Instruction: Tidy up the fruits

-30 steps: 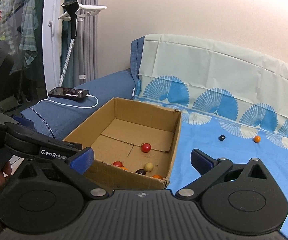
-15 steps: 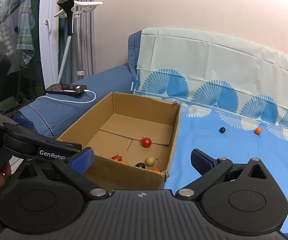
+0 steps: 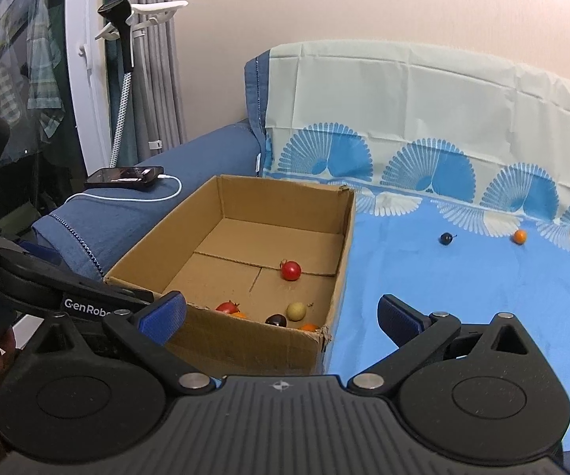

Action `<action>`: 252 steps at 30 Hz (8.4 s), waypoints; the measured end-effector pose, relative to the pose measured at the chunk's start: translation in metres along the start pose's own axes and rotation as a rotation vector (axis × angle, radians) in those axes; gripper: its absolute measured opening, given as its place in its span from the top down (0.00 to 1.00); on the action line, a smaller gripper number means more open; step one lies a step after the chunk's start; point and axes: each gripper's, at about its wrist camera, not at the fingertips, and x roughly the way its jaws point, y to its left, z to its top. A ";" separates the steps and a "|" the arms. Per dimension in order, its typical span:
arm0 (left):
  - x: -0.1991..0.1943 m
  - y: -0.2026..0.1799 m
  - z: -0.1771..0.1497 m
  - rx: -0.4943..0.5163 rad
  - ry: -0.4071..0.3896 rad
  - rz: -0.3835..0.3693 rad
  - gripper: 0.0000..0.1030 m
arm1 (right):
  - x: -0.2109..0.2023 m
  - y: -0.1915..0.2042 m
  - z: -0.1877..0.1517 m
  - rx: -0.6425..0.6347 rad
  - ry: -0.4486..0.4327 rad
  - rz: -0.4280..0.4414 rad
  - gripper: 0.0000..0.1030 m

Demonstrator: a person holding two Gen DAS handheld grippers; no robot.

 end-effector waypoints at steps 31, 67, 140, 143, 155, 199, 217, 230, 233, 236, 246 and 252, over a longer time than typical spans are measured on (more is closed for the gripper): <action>0.261 -0.348 0.263 0.101 0.069 -0.356 0.00 | 0.194 -0.413 0.005 0.241 -0.015 -0.488 0.01; 0.320 -0.349 0.256 0.114 0.024 -0.426 0.75 | 0.330 -0.463 0.010 0.264 0.041 -0.427 0.62; 0.108 0.042 0.111 -0.132 0.094 -0.201 0.75 | 0.134 0.020 0.050 -0.045 0.133 -0.020 0.62; 0.118 0.039 0.110 -0.121 0.112 -0.195 0.75 | 0.145 0.018 0.048 -0.042 0.156 -0.018 0.62; 0.164 0.028 0.105 -0.073 0.195 -0.181 0.75 | 0.187 0.006 0.035 -0.032 0.235 -0.029 0.62; 0.156 0.017 0.088 -0.004 0.235 -0.136 0.00 | 0.169 0.010 0.030 -0.076 0.199 -0.084 0.13; 0.055 0.025 0.034 -0.063 0.115 -0.109 0.00 | 0.069 0.033 0.015 -0.100 0.099 -0.091 0.07; 0.023 0.024 0.012 -0.056 0.072 -0.096 0.00 | 0.030 0.038 0.000 -0.114 0.059 -0.114 0.06; 0.018 0.023 0.010 -0.055 0.062 -0.091 0.00 | 0.024 0.037 -0.002 -0.107 0.056 -0.118 0.05; 0.014 0.022 0.008 -0.049 0.057 -0.080 0.00 | 0.019 0.038 -0.003 -0.109 0.048 -0.120 0.05; 0.009 0.022 0.003 -0.053 0.060 -0.047 0.00 | 0.011 0.038 -0.004 -0.106 0.026 -0.124 0.05; 0.010 0.023 0.000 -0.058 0.067 -0.036 0.00 | 0.009 0.038 -0.005 -0.106 0.019 -0.125 0.03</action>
